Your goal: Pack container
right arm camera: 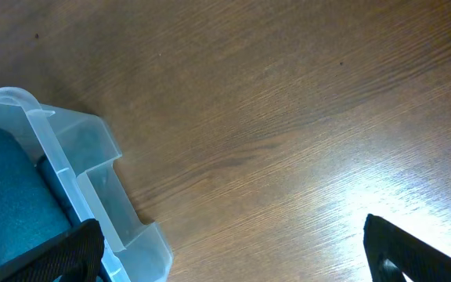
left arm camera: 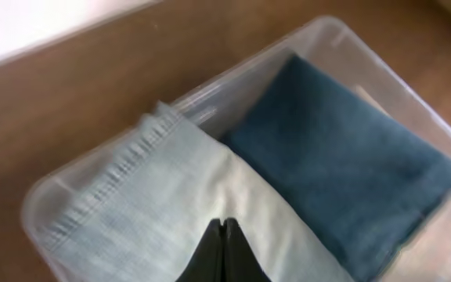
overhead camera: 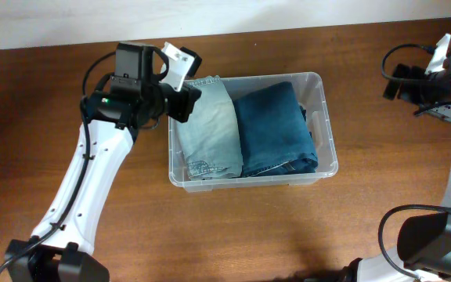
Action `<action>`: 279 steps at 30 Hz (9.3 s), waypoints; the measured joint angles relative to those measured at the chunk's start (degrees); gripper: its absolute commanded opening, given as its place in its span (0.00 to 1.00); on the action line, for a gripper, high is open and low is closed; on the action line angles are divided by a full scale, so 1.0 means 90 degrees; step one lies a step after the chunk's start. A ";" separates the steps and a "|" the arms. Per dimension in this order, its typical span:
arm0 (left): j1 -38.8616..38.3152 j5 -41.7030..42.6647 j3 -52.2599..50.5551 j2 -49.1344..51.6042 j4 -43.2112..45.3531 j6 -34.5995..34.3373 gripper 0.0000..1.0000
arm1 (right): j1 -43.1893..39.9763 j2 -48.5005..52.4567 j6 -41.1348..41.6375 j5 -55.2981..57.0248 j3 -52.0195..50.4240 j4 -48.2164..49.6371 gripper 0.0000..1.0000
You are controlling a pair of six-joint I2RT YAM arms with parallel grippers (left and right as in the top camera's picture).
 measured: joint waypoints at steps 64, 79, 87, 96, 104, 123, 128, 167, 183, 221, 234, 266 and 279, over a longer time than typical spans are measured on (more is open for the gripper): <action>-0.1256 -0.3082 0.0750 0.2674 -0.0350 0.0423 0.00 | 0.0000 0.0000 -0.0005 -0.0029 -0.0015 -0.0002 0.98; -0.0262 -0.3274 0.0821 -0.0440 -0.0741 -0.0580 0.83 | 0.0469 0.0000 -0.0697 -0.0498 -0.0019 0.0284 0.98; 0.1423 -0.3325 0.0848 -0.0376 -0.1200 -0.1666 0.99 | 0.1824 0.0000 -0.1513 -0.0738 -0.0022 0.1251 0.99; 0.1902 -0.3254 0.0823 -0.0350 -0.1923 -0.1831 0.99 | 0.2115 -0.0019 -0.1489 -0.0794 -0.0022 0.0974 0.98; 0.1965 -0.3082 -0.0425 -0.1826 -0.1304 -0.1673 0.99 | 0.2115 -0.1316 -0.1360 -0.0449 -0.0852 0.1336 0.99; 0.1965 -0.2943 -0.5008 -0.6416 -0.1382 -0.1678 1.00 | 0.2115 -0.5654 -0.1348 -0.0209 -0.6863 0.3385 0.99; 0.1965 -0.2943 -0.5010 -0.6414 -0.2421 -0.1678 0.99 | 0.2115 -0.5336 -0.1350 -0.0194 -0.7227 0.3376 0.99; 0.1965 -0.2943 -0.5010 -0.6414 -0.2764 -0.1678 0.99 | 0.2115 -0.9991 -0.1749 0.0124 -0.9707 0.6501 0.98; 0.1965 -0.2943 -0.5010 -0.6414 -0.2769 -0.1678 0.99 | 0.2118 -1.0788 -0.1809 -0.0170 -1.1766 0.8031 0.99; 0.1965 -0.2946 -0.5185 -0.7235 -0.2645 -0.1676 1.00 | 0.2118 -1.0788 -0.1812 -0.0202 -1.1766 0.8038 0.98; 0.1945 -0.2783 -0.8599 -1.0535 0.2263 -0.0959 0.99 | 0.2118 -1.0792 -0.1809 -0.0219 -1.1766 0.8043 0.99; 0.1880 -0.2482 -0.9687 -1.0552 0.3628 -0.0231 1.00 | 0.2118 -1.0792 -0.1812 -0.0219 -1.1766 0.8043 0.99; 0.1880 -0.2465 -0.9687 -1.0552 0.3631 -0.0231 1.00 | 0.2118 -1.0792 -0.1812 -0.0219 -1.1766 0.8043 0.98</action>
